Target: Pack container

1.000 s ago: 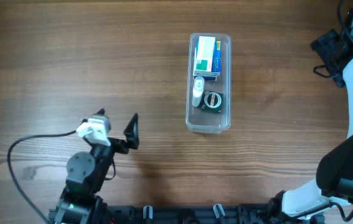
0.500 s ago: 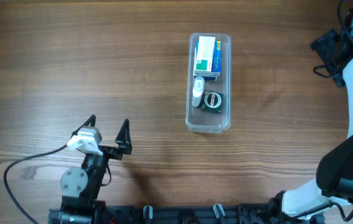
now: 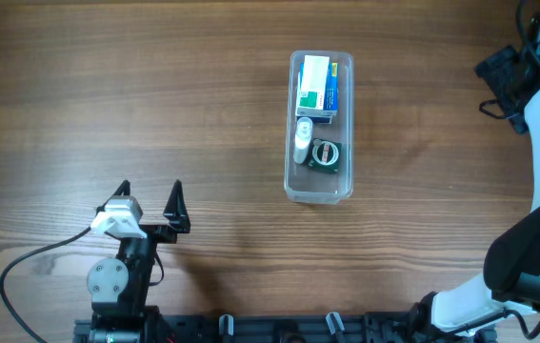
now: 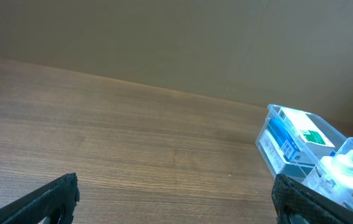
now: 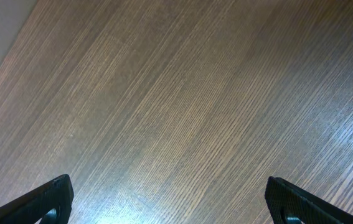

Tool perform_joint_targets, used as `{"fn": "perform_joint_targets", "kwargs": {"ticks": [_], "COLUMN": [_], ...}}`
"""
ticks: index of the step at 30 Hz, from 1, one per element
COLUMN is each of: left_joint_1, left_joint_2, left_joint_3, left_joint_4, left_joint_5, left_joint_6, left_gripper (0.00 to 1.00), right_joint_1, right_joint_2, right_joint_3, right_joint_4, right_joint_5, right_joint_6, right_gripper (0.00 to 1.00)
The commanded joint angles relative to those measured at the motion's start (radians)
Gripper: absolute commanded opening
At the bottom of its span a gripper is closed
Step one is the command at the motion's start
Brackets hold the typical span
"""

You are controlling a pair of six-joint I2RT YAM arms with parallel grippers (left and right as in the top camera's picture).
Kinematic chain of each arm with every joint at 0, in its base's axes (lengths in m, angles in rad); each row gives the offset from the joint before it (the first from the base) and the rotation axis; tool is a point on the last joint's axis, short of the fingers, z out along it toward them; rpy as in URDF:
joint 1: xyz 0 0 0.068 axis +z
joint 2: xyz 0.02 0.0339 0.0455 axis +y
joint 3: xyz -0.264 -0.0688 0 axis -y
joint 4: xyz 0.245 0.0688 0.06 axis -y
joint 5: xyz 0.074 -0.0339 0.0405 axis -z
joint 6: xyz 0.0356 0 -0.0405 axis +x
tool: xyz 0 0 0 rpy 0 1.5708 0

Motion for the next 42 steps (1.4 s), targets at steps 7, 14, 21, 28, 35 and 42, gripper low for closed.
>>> {"fn": "perform_joint_targets", "kwargs": {"ticks": [7, 14, 21, 28, 35, 42], "left_joint_1": [0.007, 0.007, 0.007, 0.007, 0.007, 0.007], "left_joint_2": [-0.011, -0.011, -0.011, -0.011, -0.011, -0.011], "left_joint_3": [-0.007, -0.007, -0.007, -0.007, -0.007, -0.007], "left_joint_4": [-0.001, -0.001, -0.001, -0.001, -0.001, -0.001], "left_joint_5": [0.016, 0.016, 0.015, 0.016, 0.015, 0.016], "left_joint_6": [0.013, 0.013, 0.013, 0.013, 0.012, 0.013], "left_gripper": [1.0, 1.0, 1.0, 1.0, 1.0, 1.0], "right_joint_1": [0.002, 0.002, 0.002, 0.002, 0.032, 0.205], "right_joint_2": [0.016, 0.016, 0.016, 0.016, -0.057, -0.274], "right_joint_3": [-0.005, -0.005, -0.005, -0.005, -0.005, -0.005], "right_joint_4": [0.002, 0.002, 0.002, 0.002, 0.002, 0.002], "right_joint_5": [0.014, 0.014, 0.014, 0.014, 0.014, 0.014], "right_joint_6": [0.015, 0.015, 0.015, 0.015, 0.015, 0.015], "right_gripper": [1.0, 1.0, 1.0, 1.0, 1.0, 1.0]}}
